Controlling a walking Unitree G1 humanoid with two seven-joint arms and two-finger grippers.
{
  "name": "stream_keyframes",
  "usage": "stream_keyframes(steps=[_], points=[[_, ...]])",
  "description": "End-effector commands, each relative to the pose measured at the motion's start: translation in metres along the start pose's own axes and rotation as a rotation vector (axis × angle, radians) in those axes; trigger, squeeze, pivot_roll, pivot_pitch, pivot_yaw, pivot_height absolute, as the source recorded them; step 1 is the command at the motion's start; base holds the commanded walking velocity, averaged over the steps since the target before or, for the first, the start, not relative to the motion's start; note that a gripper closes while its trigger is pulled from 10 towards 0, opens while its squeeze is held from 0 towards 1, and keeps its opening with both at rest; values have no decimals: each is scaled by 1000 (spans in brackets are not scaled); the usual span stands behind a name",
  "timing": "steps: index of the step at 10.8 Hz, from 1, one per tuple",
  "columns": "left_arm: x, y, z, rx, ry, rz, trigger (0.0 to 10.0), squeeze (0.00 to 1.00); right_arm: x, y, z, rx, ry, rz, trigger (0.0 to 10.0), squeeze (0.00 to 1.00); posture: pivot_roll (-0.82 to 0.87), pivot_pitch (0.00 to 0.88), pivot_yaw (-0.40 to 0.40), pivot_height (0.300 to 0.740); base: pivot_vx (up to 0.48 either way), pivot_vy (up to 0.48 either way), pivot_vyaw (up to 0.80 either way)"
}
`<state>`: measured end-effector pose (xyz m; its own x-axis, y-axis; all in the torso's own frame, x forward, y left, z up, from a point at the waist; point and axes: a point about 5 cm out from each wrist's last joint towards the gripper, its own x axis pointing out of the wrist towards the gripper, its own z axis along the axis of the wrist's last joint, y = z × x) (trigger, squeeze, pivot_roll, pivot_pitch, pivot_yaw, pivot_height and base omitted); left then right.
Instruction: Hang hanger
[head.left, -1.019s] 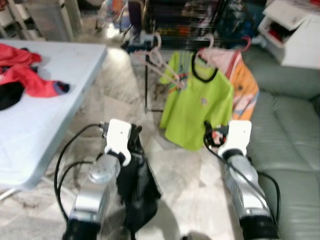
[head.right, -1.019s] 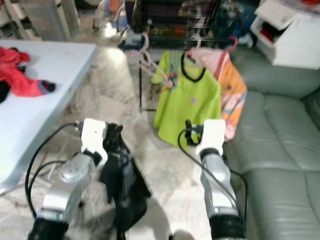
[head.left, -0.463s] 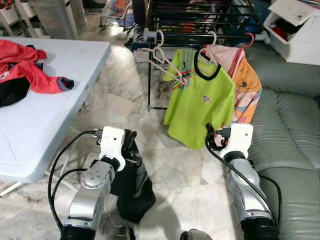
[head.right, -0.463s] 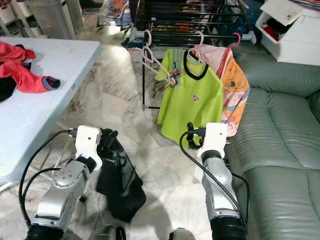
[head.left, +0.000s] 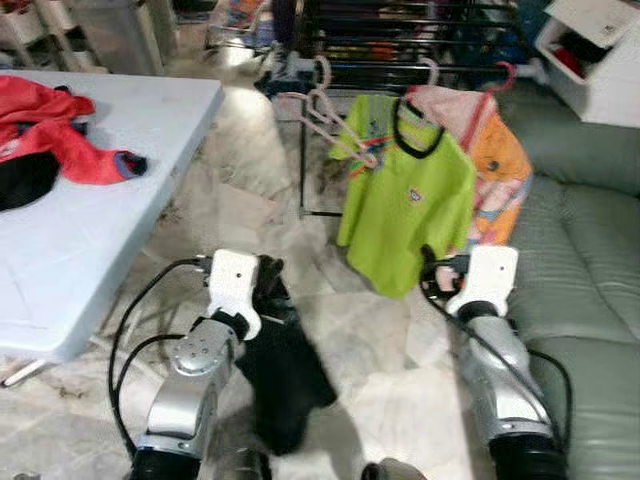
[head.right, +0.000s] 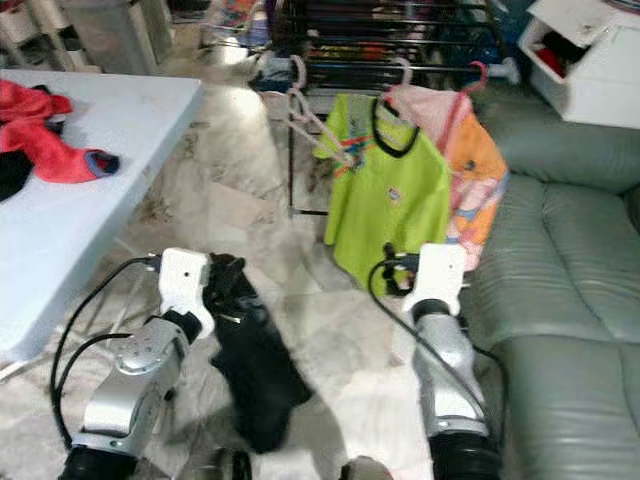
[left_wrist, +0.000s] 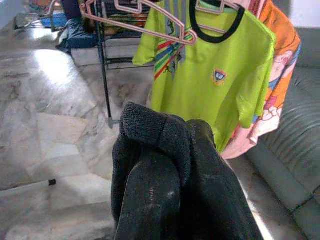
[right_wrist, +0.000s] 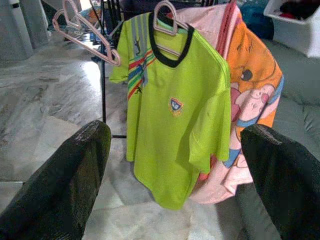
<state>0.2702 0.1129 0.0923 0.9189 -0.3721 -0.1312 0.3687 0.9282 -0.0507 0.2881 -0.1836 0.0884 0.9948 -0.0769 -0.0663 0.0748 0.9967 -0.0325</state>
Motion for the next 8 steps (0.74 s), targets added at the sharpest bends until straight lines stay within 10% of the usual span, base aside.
stream_keyframes(steps=[1, 8], points=[[1, 2, 11, 15, -49, -1, 10000, 0, 1, 8, 0, 12, 5, 16, 10000, 0, -12, 41, -4, 740, 240, 416, 0], [0, -4, 11, 35, -39, -35, 10000, 0, 4, 12, 1, -13, 3, 28, 10000, 0, -3, 36, -1, 740, 0, 113, 0]])
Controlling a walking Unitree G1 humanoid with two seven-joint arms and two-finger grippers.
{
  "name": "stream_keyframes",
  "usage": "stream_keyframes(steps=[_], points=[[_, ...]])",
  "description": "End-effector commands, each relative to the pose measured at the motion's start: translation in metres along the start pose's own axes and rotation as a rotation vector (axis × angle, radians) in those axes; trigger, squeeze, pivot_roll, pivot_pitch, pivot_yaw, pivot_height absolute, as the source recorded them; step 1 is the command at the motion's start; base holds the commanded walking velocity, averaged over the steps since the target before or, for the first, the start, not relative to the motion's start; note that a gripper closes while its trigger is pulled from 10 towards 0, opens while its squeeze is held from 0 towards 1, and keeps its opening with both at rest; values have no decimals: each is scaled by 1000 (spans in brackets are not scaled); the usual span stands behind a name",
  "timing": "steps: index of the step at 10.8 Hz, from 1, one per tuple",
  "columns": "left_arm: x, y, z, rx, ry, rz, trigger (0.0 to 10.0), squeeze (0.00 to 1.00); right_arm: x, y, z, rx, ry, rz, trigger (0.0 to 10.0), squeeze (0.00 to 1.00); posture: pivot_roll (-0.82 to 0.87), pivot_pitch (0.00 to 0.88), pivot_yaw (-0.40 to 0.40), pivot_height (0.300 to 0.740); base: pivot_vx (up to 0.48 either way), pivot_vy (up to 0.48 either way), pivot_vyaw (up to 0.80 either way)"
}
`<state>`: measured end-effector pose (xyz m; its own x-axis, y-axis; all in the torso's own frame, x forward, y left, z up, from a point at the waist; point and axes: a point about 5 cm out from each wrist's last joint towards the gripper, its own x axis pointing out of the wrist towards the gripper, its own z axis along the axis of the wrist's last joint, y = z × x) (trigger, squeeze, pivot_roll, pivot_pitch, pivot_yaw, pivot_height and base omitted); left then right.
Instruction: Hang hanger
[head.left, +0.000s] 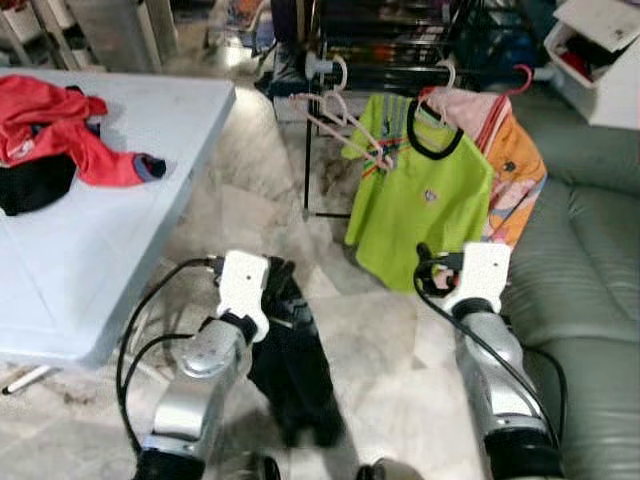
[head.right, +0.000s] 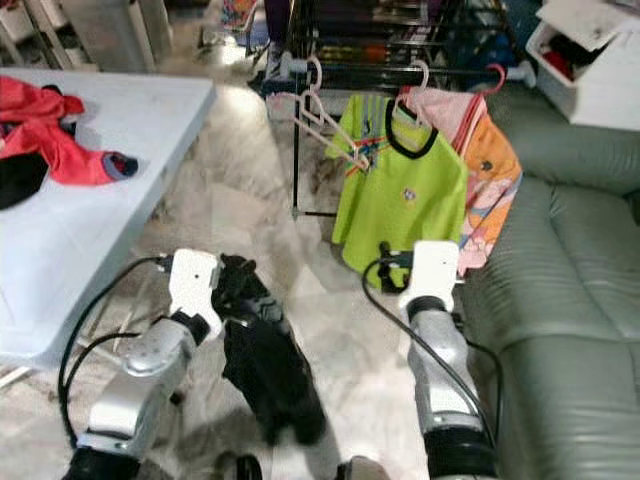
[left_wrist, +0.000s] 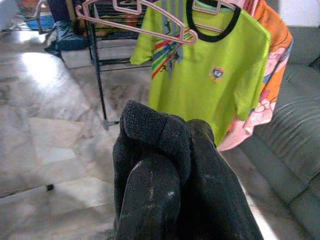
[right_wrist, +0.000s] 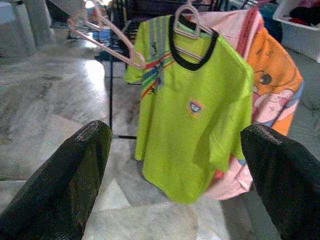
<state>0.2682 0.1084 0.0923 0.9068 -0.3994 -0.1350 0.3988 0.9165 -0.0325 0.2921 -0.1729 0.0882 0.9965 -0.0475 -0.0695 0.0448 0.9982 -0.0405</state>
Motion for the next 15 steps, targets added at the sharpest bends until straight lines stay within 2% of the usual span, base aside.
stream_keyframes(steps=[1, 7, 8, 11, 15], points=[[0, 1, 11, 16, -42, -9, 10000, 0, 1, 3, -1, 6, 7, 10, 10000, 0, -3, 36, 0, 740, 0, 0, 0], [0, 3, 12, 10, -43, -22, 10000, 0, -2, 7, -7, 37, 37, -2, 10000, 0, -1, 32, 21, 740, 0, 0, 0], [1, 3, 14, 7, -51, -37, 10000, 0, -2, 8, -7, 39, 34, -3, 10000, 0, -1, 34, 25, 740, 0, 270, -800], [1, 1, 16, 15, -61, -54, 10000, 0, -2, 8, -7, 42, 33, -4, 10000, 0, 0, 35, 22, 740, 286, 352, -758], [1, -8, 14, 3, -64, -80, 10000, 0, -1, 5, -6, 32, 29, 1, 10000, 0, 0, 32, 11, 740, 368, 306, 0]])
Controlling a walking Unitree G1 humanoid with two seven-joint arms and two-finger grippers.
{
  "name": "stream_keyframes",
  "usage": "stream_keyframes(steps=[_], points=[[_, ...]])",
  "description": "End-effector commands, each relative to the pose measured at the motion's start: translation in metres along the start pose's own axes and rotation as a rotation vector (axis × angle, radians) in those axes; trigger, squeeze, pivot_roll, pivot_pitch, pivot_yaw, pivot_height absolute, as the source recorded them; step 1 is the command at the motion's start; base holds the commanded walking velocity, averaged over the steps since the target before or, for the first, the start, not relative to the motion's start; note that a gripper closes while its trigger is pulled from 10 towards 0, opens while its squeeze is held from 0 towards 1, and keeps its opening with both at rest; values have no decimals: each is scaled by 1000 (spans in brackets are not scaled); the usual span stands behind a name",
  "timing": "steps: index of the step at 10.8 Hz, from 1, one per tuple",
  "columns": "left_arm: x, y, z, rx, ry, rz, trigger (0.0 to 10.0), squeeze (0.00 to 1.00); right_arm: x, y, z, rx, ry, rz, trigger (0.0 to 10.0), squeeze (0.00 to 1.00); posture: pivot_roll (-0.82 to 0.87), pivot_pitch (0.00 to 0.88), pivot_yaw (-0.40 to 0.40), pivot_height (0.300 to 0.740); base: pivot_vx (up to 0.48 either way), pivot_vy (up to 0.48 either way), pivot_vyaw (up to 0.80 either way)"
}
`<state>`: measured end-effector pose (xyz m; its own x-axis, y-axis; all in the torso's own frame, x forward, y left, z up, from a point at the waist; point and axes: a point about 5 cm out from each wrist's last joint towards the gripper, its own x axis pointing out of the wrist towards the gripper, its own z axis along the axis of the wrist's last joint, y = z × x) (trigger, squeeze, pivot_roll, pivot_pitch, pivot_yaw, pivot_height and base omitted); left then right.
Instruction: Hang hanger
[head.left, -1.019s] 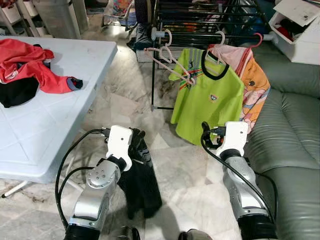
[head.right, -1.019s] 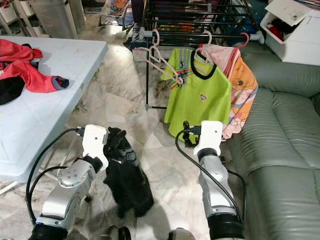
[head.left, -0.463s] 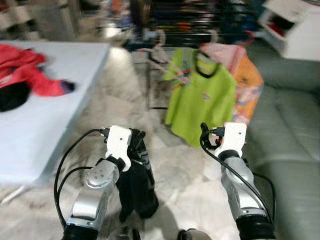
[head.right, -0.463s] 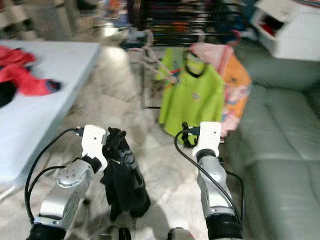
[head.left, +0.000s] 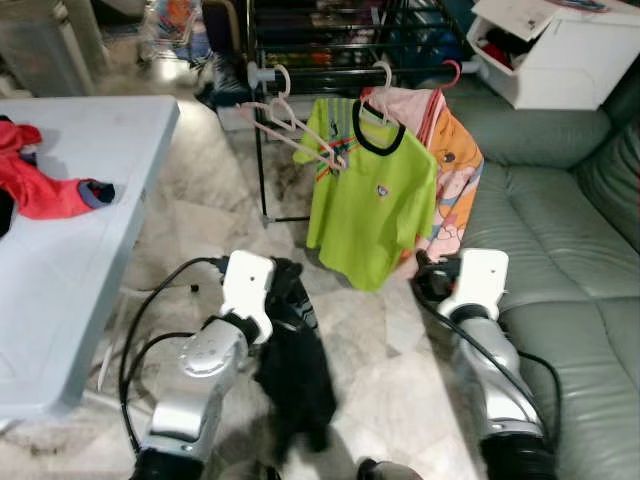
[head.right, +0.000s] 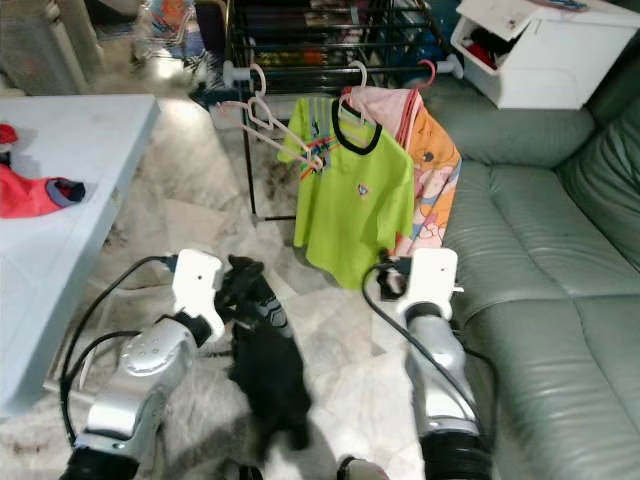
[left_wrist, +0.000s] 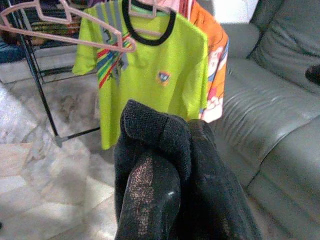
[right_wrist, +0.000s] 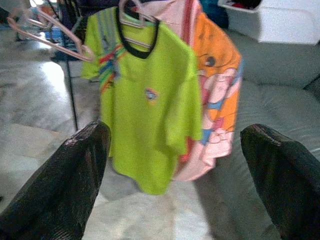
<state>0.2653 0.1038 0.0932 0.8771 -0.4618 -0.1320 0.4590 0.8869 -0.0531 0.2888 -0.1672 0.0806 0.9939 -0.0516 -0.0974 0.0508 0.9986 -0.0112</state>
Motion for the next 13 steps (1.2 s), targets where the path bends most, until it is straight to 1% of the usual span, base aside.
stream_keyframes(steps=[1, 4, 5, 8, 10, 13], points=[[2, -4, 13, 13, -63, -11, 10000, 0, 3, -1, 2, 0, -2, 8, 10000, 0, 0, 30, 8, 740, 401, 266, 0], [5, -3, 13, 15, -62, -1, 10000, 0, 6, 2, 4, -5, -5, 22, 10000, 0, -2, 30, -2, 740, 398, 266, 0], [6, -4, 14, 21, -67, -9, 10000, 0, 6, 3, 4, -7, -4, 26, 10000, 0, -4, 34, -5, 740, 439, 0, 0], [7, -8, 14, 4, -65, -27, 10000, 0, 4, 5, 3, -11, -4, 37, 10000, 0, -8, 33, -7, 740, 458, 0, 0], [7, -10, 14, 33, -73, -39, 10000, 0, 5, 5, 3, -14, -5, 37, 10000, 0, -8, 33, -7, 740, 480, 0, 0], [10, -11, 15, 14, -73, -40, 10000, 0, 6, 5, 4, -19, -9, 36, 10000, 0, -9, 30, -8, 740, 480, 0, 0]])
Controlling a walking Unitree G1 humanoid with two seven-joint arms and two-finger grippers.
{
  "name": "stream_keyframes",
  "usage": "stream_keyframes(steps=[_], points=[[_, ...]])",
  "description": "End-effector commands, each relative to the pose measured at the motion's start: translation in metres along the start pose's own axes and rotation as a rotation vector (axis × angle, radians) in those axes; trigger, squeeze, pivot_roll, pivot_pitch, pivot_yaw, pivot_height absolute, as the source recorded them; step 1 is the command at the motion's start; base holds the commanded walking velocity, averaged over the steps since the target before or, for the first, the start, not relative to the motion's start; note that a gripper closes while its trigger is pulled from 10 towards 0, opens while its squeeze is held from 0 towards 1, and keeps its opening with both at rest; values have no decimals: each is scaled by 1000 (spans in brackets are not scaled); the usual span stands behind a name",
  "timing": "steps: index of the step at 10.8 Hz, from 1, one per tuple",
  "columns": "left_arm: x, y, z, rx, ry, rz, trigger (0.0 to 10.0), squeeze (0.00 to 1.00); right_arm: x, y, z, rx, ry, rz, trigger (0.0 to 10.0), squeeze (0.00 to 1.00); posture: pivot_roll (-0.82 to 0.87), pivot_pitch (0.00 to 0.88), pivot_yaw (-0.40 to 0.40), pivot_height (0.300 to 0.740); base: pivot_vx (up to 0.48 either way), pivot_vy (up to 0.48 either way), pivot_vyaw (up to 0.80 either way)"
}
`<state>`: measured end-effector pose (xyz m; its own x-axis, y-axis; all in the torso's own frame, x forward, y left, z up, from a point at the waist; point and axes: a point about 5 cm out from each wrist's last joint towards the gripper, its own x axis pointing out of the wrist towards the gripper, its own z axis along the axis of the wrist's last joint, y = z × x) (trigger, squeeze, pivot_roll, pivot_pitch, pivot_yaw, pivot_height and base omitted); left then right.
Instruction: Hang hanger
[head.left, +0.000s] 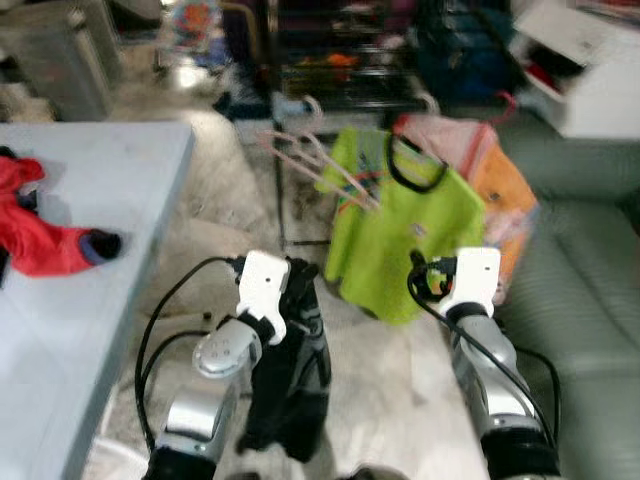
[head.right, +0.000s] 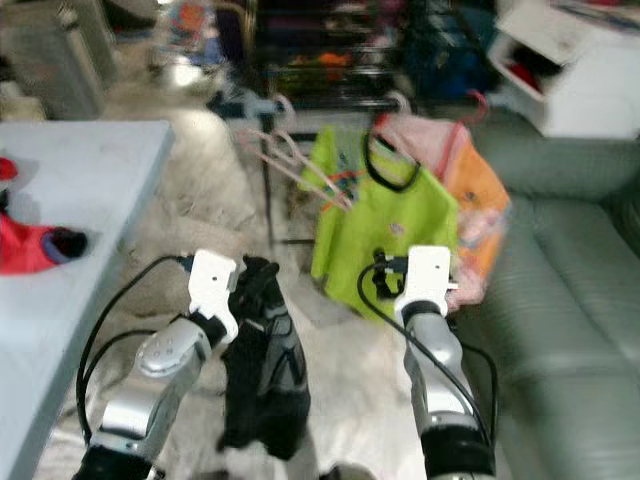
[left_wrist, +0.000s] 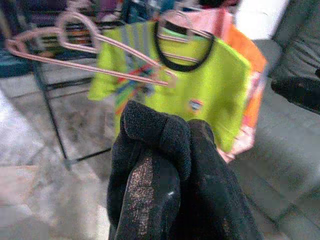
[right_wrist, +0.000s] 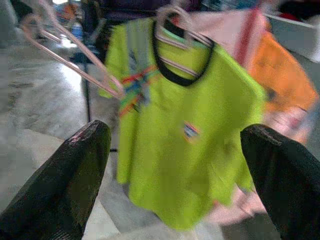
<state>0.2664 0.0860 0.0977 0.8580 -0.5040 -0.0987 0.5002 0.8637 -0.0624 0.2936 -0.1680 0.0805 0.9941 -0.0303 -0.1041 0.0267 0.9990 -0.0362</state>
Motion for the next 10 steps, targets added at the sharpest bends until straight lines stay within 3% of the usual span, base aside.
stream_keyframes(steps=[1, 4, 10], points=[[1, 5, 10, 9, -38, 13, 10000, 0, 2, 5, 4, 6, -15, 16, 10000, 0, -8, 30, -8, 740, 480, 0, 0], [2, 5, 9, 0, -30, 17, 10000, 0, 1, 7, 3, -1, -14, 45, 10000, 0, -7, 31, -8, 740, 451, 0, 0], [3, 5, 8, 0, -20, 26, 10000, 0, 1, 8, 1, -21, -5, 62, 10000, 0, -7, 30, -7, 740, 396, 267, 0]])
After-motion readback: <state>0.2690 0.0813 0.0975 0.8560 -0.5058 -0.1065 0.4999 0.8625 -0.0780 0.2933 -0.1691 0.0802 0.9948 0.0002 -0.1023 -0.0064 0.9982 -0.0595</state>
